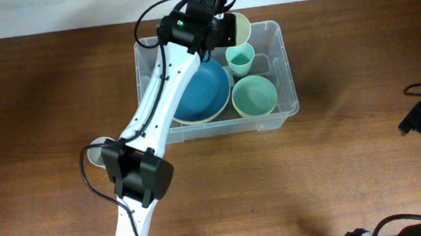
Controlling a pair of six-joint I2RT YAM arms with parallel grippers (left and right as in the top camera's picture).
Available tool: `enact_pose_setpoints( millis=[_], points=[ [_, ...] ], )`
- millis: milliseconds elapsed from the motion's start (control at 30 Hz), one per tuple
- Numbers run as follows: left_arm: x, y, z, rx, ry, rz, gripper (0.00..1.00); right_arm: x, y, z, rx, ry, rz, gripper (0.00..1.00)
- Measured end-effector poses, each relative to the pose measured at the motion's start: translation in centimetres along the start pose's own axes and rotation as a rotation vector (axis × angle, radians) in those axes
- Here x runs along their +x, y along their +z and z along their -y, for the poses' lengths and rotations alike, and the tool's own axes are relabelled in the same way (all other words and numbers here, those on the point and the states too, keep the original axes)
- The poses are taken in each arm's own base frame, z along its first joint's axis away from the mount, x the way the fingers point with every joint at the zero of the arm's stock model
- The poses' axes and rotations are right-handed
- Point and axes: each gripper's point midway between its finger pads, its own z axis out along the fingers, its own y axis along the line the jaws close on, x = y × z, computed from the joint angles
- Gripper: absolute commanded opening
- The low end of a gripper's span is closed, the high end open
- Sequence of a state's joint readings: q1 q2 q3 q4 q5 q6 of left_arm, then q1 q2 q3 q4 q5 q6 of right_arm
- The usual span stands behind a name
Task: Pack container
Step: 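Lower the cream cup into the pale green cup and release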
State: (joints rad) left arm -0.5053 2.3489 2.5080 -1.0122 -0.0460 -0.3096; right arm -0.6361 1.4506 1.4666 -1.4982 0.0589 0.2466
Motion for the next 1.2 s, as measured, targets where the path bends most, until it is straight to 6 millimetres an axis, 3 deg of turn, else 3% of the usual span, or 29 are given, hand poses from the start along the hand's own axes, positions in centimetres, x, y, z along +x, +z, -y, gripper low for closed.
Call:
enact_pose_setpoints(
  millis=[167,500,1000,1200],
  points=[
    [0.6,1.8,-0.5,-0.010,0.001,0.001,0.01,0.0,0.0,0.0,0.000,0.000,0.000,0.99],
    [1.0,3.5,-0.5,-0.004,0.023,0.018,0.00,0.0,0.0,0.0,0.000,0.000,0.000,0.99],
    [2.2,4.5,-0.4,0.010,0.025,-0.019,0.01,0.0,0.0,0.0,0.000,-0.001,0.000,0.99],
    [4.3,7.0,-0.5,0.015,0.026,-0.077,0.02,0.0,0.0,0.0,0.000,0.000,0.000,0.99]
  ],
)
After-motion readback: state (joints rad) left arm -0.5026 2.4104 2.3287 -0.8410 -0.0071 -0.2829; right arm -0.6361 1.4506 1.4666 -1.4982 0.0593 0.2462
